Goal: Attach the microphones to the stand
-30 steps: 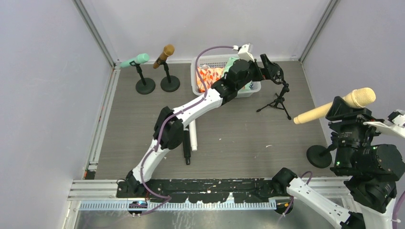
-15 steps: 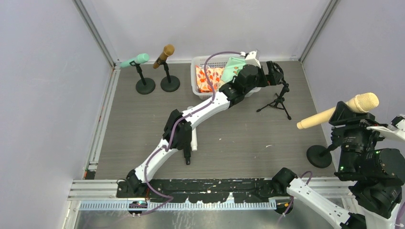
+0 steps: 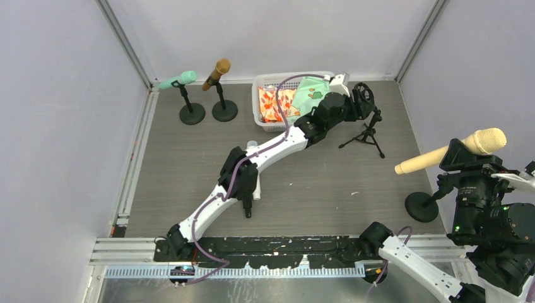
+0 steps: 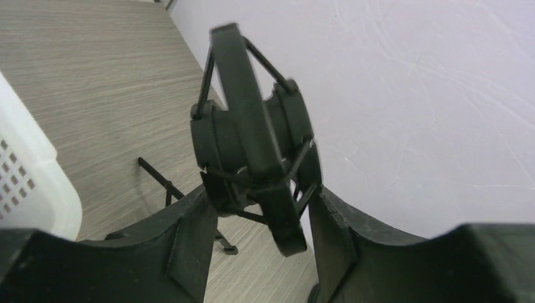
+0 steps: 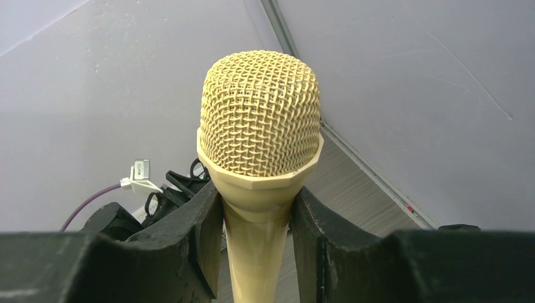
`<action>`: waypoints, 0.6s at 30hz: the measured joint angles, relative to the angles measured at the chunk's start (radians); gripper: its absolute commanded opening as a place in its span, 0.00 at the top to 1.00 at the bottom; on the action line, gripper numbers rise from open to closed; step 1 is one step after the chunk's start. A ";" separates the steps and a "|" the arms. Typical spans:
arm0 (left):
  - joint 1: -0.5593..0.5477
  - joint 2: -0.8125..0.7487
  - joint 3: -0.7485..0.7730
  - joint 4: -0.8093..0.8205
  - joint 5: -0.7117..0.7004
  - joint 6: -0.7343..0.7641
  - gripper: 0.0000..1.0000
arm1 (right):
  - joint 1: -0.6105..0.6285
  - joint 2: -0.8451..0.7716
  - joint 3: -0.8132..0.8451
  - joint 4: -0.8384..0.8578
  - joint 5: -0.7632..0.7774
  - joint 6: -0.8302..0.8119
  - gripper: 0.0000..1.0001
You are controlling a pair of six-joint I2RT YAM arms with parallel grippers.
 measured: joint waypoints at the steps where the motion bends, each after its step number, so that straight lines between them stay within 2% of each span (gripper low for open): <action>1: 0.000 0.000 -0.007 0.016 0.010 -0.002 0.56 | 0.000 0.000 0.000 0.000 0.000 0.000 0.98; 8: 0.000 -0.026 -0.061 0.054 0.070 -0.002 0.81 | 0.000 0.000 0.000 -0.003 0.000 0.001 0.98; 13: 0.001 -0.080 -0.128 0.045 0.135 -0.006 0.87 | 0.000 0.000 -0.003 -0.003 0.000 0.004 0.98; 18: 0.010 -0.147 -0.204 0.023 0.182 -0.004 0.97 | 0.000 0.000 -0.014 -0.003 -0.001 0.004 0.98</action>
